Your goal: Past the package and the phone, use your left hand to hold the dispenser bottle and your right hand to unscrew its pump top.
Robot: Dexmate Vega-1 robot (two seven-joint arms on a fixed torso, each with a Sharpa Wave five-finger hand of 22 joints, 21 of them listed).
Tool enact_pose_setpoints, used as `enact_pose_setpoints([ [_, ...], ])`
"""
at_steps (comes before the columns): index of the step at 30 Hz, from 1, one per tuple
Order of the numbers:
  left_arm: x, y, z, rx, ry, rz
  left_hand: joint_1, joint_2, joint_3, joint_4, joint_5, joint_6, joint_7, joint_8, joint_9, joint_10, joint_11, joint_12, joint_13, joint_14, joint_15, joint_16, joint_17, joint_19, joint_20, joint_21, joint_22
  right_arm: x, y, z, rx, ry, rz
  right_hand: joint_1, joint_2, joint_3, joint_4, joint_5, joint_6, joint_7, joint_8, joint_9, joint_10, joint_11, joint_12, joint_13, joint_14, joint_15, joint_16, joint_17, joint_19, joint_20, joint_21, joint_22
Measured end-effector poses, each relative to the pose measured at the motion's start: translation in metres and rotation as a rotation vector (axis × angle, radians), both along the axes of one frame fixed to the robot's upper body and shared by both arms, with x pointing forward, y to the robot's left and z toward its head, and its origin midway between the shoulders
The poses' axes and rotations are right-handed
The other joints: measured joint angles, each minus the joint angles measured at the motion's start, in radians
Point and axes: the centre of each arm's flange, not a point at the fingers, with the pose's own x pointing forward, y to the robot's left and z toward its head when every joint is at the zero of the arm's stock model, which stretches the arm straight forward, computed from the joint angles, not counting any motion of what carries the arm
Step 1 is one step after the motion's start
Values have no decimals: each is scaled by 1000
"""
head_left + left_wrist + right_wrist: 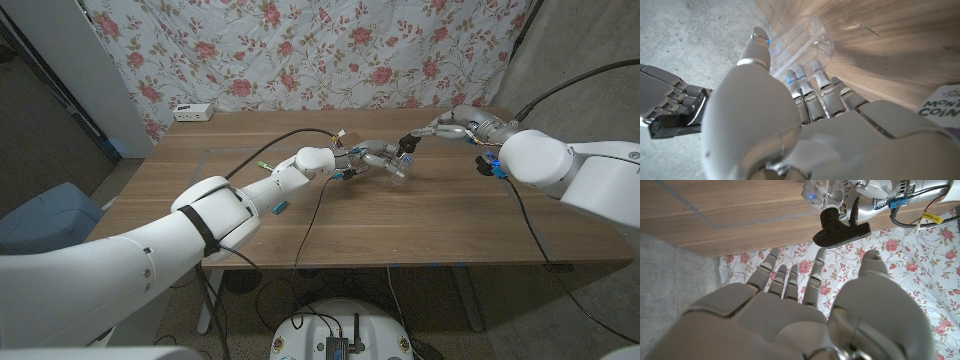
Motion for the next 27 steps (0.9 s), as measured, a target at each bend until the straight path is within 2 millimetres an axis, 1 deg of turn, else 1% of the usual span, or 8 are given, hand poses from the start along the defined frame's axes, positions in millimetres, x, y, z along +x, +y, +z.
enact_pose_setpoints([
  [4,0,0,0,2,1,1,0,0,3,-3,0,0,0,-1,0,0,0,-3,3,0,0,0,0,0,0,0,0,0,-1,-2,0,12,-11,-14,6,-3,3,0,0,0,0,0,0,0,0,0,0,0,0,0,0,0,0,0],
  [6,0,0,0,2,1,1,0,0,3,-3,0,0,0,-2,0,0,0,-3,3,0,0,0,0,0,0,0,0,0,-2,-2,0,15,-14,-28,9,-10,10,0,0,0,0,0,0,0,0,0,0,0,0,0,0,0,0,0],
  [8,1,-1,1,3,1,2,0,0,4,-4,0,0,0,-1,0,0,0,-3,3,0,0,0,-1,0,0,0,0,0,-2,-2,-1,19,-17,-39,12,-16,16,0,0,0,-7,0,0,0,0,0,0,0,0,1,0,0,0,0],
  [10,1,-1,1,4,1,2,0,0,4,-4,0,0,0,0,0,0,0,-3,3,0,0,0,-1,0,0,0,0,0,-2,-3,-3,23,-21,-64,21,-20,31,0,0,0,-10,0,0,0,0,0,0,0,0,3,0,0,0,0],
  [15,1,-2,2,7,2,3,0,0,4,-4,0,0,0,3,0,0,0,-3,3,0,0,0,-1,0,0,0,0,2,-2,-6,-9,38,-33,-106,35,-32,52,0,-11,11,-22,-5,-1,1,0,0,0,0,0,6,-7,-7,0,0],
  [17,1,-3,2,9,1,3,0,0,4,-4,-3,0,0,3,0,0,0,-3,2,5,1,-1,-1,0,0,0,0,3,-1,-7,-11,43,-34,-115,39,-34,62,0,-11,11,-22,-5,0,8,0,0,0,0,0,7,-9,-9,0,0],
  [21,1,-4,2,12,0,4,0,0,4,-4,1,0,0,4,0,7,0,-5,2,7,0,-2,-1,0,0,0,0,5,0,-10,-15,54,-38,-141,43,-42,69,0,-12,11,-29,-5,2,9,-3,0,-4,4,0,7,-5,-13,0,0],
  [27,1,-5,2,16,-1,4,0,0,7,-7,1,0,0,4,0,7,0,-5,4,7,0,-4,0,0,0,0,0,9,1,-12,-21,63,-42,-162,45,-46,82,0,-22,14,-29,-5,2,9,-7,0,-4,4,0,7,-5,-13,0,0],
])
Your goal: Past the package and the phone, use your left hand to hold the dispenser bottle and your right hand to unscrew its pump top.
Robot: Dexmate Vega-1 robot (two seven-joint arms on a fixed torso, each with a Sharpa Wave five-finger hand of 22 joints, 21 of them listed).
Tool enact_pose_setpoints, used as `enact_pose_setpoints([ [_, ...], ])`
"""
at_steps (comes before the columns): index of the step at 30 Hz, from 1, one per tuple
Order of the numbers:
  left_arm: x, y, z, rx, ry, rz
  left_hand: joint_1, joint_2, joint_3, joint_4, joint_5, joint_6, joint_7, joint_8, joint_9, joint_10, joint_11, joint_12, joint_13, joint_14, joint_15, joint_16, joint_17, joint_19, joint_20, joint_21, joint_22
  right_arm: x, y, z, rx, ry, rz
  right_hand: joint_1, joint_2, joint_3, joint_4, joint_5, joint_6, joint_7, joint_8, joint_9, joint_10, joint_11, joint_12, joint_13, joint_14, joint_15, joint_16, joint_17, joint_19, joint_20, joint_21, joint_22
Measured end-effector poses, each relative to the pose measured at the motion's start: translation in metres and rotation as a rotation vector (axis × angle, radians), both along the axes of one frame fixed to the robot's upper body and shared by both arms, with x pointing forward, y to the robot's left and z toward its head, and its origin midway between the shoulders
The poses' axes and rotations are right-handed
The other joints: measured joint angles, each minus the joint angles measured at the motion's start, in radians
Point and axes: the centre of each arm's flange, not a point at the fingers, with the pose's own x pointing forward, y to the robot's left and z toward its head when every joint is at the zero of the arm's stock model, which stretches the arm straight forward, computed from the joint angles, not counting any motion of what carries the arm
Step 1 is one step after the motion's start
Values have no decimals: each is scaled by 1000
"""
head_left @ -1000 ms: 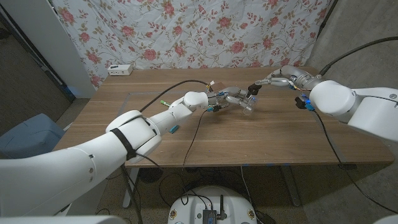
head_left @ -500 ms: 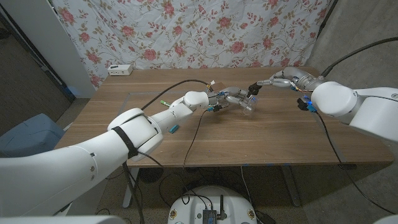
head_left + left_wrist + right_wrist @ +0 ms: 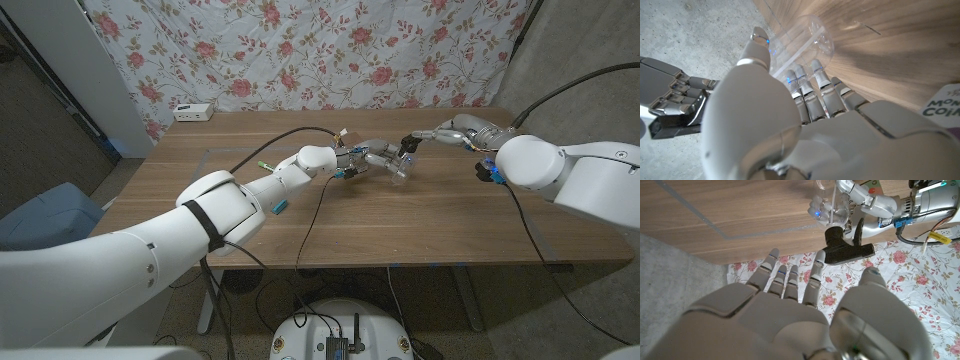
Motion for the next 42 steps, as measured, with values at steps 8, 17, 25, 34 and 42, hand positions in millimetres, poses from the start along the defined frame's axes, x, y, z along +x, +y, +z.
enact_pose_setpoints([
  [8,-1,-1,0,3,-2,-3,0,0,0,0,0,0,0,0,0,0,0,0,5,0,0,4,0,0,0,0,0,7,1,-1,-8,8,3,-12,-5,-5,5,0,0,0,-7,0,0,0,0,0,0,0,0,0,0,0,0,0],
  [17,1,-3,-1,10,8,9,0,0,3,-3,4,0,0,-1,0,0,0,-1,5,0,0,4,-1,0,0,0,0,13,3,1,-18,10,10,-21,-9,-9,9,0,0,0,-12,1,0,0,0,0,0,0,0,0,0,0,0,0],
  [25,3,-6,-1,17,16,21,0,0,4,-4,4,0,0,-4,0,0,0,-4,6,0,0,4,0,0,0,0,0,16,4,4,-31,10,12,-24,-7,-9,9,0,0,0,-11,-1,0,0,0,-2,4,4,0,-2,0,0,0,0],
  [34,4,-7,-1,22,20,31,0,0,4,-4,4,0,0,-9,0,0,0,-6,7,0,0,4,0,0,0,0,0,21,6,9,-49,25,7,-28,-11,-9,9,0,-11,0,-19,-1,0,0,0,-2,7,7,0,-3,-2,9,0,0],
  [42,4,-7,-1,24,20,33,0,0,8,-8,4,0,0,-5,0,3,3,-4,7,0,0,4,0,0,0,0,0,26,9,14,-67,49,-4,-34,-17,-16,8,0,-16,5,-19,0,6,5,0,0,13,13,0,-3,-2,9,0,0],
])
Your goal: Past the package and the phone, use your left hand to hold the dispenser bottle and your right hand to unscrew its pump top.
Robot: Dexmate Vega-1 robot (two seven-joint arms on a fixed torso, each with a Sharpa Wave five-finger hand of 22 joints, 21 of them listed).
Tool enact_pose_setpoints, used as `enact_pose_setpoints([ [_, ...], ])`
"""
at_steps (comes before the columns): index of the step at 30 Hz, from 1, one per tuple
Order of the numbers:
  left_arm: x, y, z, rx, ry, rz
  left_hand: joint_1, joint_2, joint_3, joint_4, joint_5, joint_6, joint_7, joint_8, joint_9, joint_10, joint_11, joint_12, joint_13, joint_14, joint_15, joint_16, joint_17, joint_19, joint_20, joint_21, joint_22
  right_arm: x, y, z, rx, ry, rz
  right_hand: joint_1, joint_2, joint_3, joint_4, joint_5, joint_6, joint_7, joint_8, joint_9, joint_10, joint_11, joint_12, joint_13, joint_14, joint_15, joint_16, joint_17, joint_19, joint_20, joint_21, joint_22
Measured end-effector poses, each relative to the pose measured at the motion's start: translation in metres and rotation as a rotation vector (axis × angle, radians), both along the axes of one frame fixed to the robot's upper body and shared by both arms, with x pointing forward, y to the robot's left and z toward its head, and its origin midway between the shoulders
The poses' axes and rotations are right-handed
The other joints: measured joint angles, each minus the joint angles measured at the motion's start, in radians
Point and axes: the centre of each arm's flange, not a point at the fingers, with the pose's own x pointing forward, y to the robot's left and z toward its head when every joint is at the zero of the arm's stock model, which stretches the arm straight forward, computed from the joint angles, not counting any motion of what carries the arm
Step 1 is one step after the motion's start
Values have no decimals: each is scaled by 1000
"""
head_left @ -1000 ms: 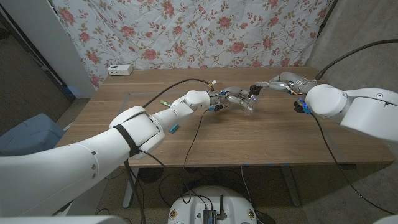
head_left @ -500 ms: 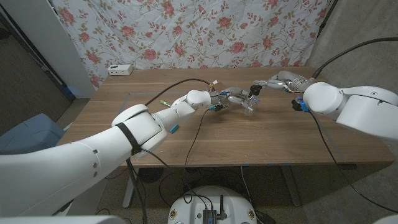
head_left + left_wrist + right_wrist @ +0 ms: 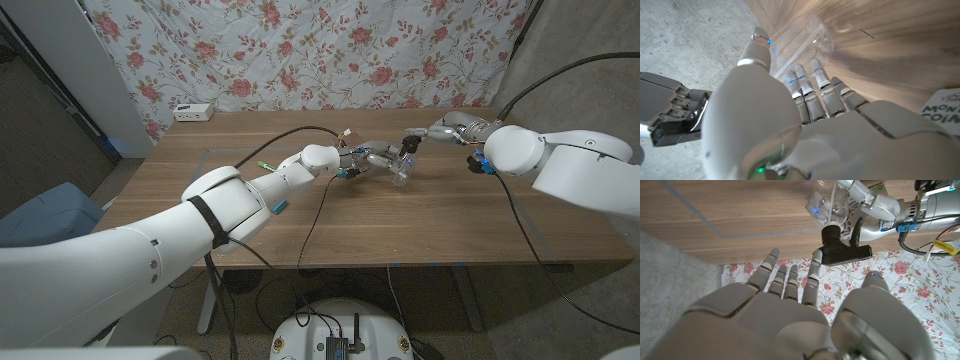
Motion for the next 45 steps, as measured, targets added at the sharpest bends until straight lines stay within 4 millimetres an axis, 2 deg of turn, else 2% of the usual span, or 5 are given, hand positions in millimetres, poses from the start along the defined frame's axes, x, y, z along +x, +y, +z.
enact_pose_setpoints([
  [10,0,-1,0,-1,-3,-2,0,0,0,0,0,2,2,0,0,0,0,1,0,0,0,0,0,0,0,0,0,5,6,5,-22,45,-15,-12,-12,-8,0,0,3,17,-8,0,5,5,0,0,9,2,0,-5,11,11,0,0],
  [17,-2,-1,1,-3,-13,-11,0,0,0,0,0,3,3,0,0,0,0,0,2,0,0,0,-1,0,0,0,0,7,10,8,-43,65,-41,-13,-27,-14,-6,6,2,17,-8,0,3,7,0,0,14,6,0,-5,16,16,0,0],
  [33,-4,-1,0,0,-21,-21,0,0,4,-4,4,3,3,-4,0,0,0,-1,7,6,-6,-4,0,0,0,0,0,7,17,14,-82,92,-90,-3,-35,-19,-11,15,-3,22,-8,0,7,11,0,0,24,5,0,-6,21,21,0,0],
  [37,-4,-1,0,0,-22,-22,0,0,4,-4,4,3,3,-5,0,0,0,-2,10,5,-6,0,0,0,0,0,0,7,18,16,-94,99,-99,19,-27,-9,-21,19,-4,22,-14,0,7,11,0,0,27,9,0,-9,21,21,0,0],
  [45,-4,-1,0,-1,-22,-20,0,0,8,-7,4,3,3,0,0,4,4,-5,12,5,-6,0,0,0,0,0,0,9,20,18,-112,106,-111,70,-18,11,-56,27,-10,29,-14,0,-1,10,-8,0,34,5,0,-9,29,14,0,0],
])
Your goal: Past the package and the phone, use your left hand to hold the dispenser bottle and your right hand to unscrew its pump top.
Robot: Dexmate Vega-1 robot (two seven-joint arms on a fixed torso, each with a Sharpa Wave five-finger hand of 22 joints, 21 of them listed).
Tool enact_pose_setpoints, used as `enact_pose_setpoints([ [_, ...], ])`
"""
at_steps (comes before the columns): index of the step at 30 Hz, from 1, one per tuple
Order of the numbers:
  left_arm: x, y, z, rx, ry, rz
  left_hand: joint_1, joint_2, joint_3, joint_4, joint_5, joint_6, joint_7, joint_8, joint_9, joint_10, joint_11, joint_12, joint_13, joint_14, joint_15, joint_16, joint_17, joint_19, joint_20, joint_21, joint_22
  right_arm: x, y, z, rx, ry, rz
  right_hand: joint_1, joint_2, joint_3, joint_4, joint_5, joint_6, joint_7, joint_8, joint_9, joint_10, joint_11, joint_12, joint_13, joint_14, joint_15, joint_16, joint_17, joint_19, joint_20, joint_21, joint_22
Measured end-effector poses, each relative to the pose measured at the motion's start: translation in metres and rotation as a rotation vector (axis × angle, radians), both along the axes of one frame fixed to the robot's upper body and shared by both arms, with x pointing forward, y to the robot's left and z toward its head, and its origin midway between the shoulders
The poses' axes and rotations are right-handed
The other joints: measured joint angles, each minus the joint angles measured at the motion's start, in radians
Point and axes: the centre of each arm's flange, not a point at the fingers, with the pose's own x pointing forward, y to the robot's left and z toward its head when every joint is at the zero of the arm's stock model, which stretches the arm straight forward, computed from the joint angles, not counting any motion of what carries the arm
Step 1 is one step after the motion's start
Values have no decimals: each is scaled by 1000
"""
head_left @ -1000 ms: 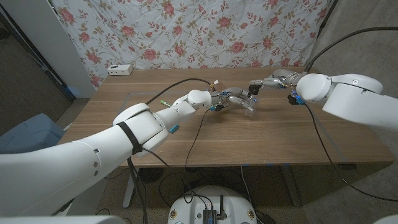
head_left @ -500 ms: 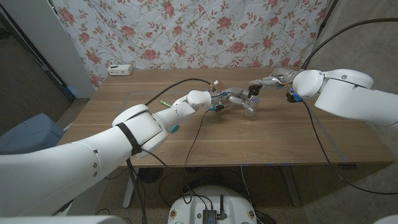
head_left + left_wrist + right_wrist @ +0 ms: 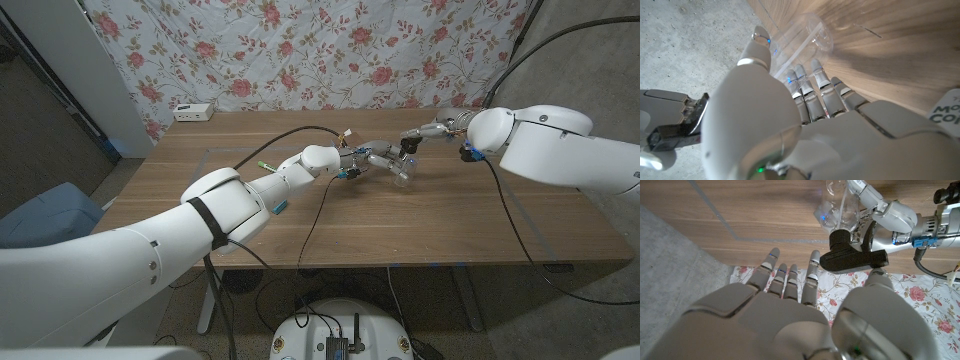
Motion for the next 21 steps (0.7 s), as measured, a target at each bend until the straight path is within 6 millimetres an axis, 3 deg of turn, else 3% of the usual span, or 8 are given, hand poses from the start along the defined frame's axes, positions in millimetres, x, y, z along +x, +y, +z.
enact_pose_setpoints([
  [11,2,1,1,1,7,16,0,0,1,-1,0,0,0,0,0,2,2,-5,0,0,0,0,-1,0,0,0,0,4,2,2,-16,16,-7,69,13,34,-44,7,-4,-4,0,1,-2,-1,0,0,3,-4,0,0,10,-3,0,0],
  [21,6,1,1,5,16,39,0,0,2,-2,0,0,0,-1,0,2,2,-2,1,-2,2,-2,0,0,0,0,0,7,1,6,-20,31,-10,174,45,77,-103,7,-4,-4,-4,3,-9,-9,-6,0,5,-6,-5,-5,16,-9,0,0],
])
